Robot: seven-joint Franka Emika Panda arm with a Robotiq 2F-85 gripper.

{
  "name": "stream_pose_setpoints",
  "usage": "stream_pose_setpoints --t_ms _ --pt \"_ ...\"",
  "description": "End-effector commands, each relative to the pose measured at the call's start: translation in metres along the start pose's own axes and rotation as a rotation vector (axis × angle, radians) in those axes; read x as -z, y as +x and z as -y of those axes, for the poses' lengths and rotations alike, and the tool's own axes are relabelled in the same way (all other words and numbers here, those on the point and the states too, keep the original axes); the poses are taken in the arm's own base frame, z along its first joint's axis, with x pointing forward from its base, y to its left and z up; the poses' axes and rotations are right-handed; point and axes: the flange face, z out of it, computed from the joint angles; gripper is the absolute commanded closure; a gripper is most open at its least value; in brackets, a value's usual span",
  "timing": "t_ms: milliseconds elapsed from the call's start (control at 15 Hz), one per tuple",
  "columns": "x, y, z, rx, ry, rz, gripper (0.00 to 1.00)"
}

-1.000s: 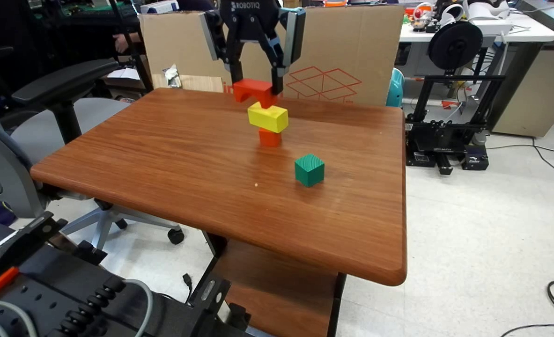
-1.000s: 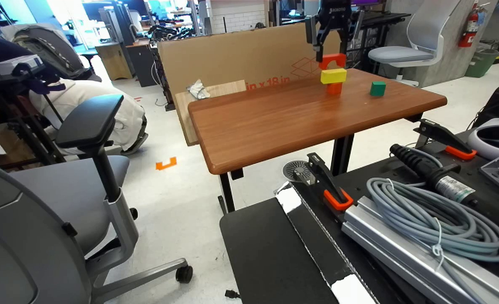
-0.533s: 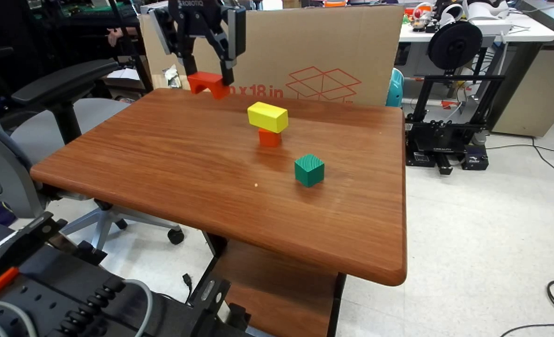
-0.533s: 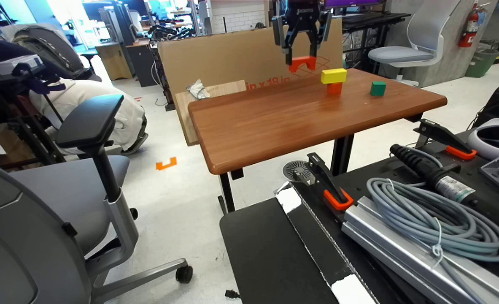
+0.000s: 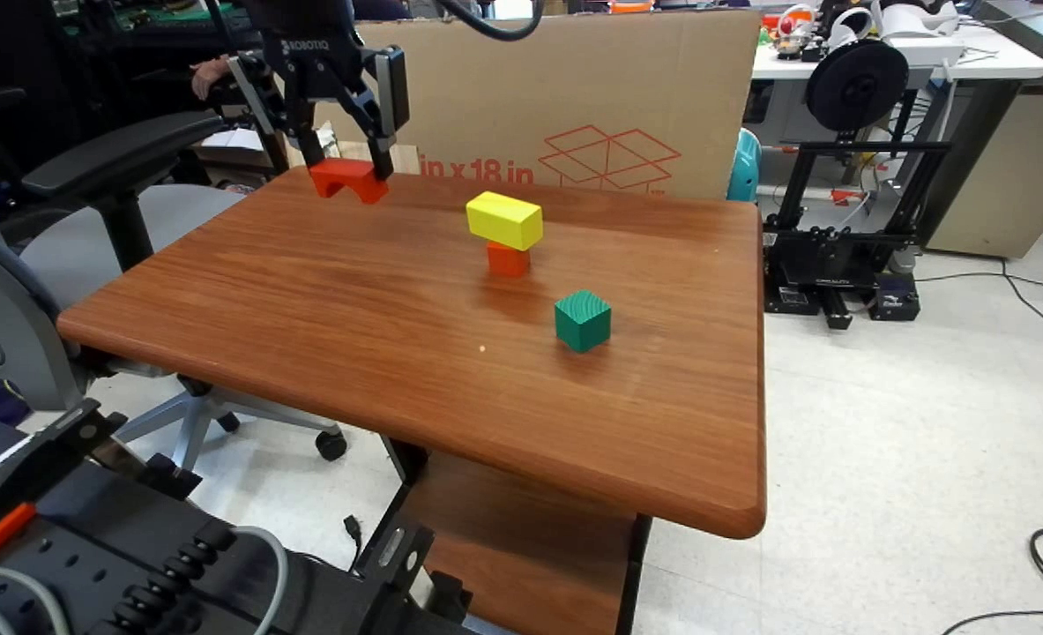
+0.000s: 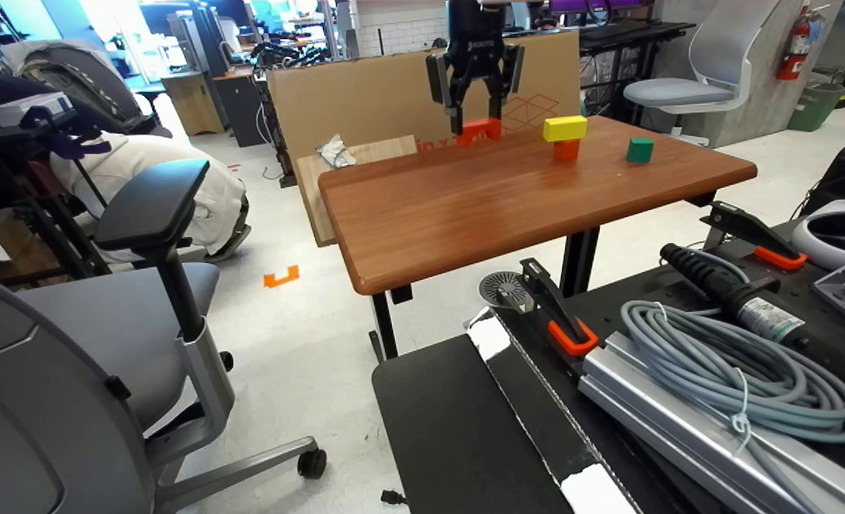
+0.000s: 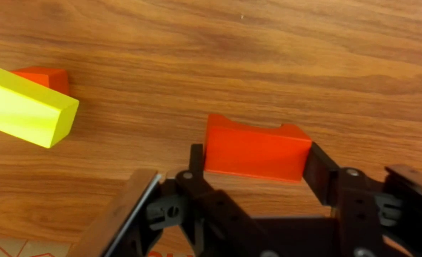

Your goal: Put the orange block on the table

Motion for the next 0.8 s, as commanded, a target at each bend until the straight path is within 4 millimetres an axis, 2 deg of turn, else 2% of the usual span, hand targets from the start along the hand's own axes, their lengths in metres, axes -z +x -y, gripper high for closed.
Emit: stream_pose_setpoints --t_ms 0,200,400,467,533,600,733 --pt "-0.025 0.002 0.006 0.036 0.008 -0.033 0.56" --pt "-0.043 0.003 0.012 0.027 0.022 -0.022 0.56" --pt "-0.052 0.001 0.014 0.007 0.038 -0.006 0.55" --pt "-0.050 0.001 0.014 0.002 0.040 -0.008 0.08" --pt "-0.045 0.001 0.013 -0.013 0.045 -0.019 0.07" --pt "-0.041 0.001 0.011 -0.034 0.051 -0.029 0.02" --pt "-0.023 -0.002 0.006 -0.098 0.067 -0.064 0.00"
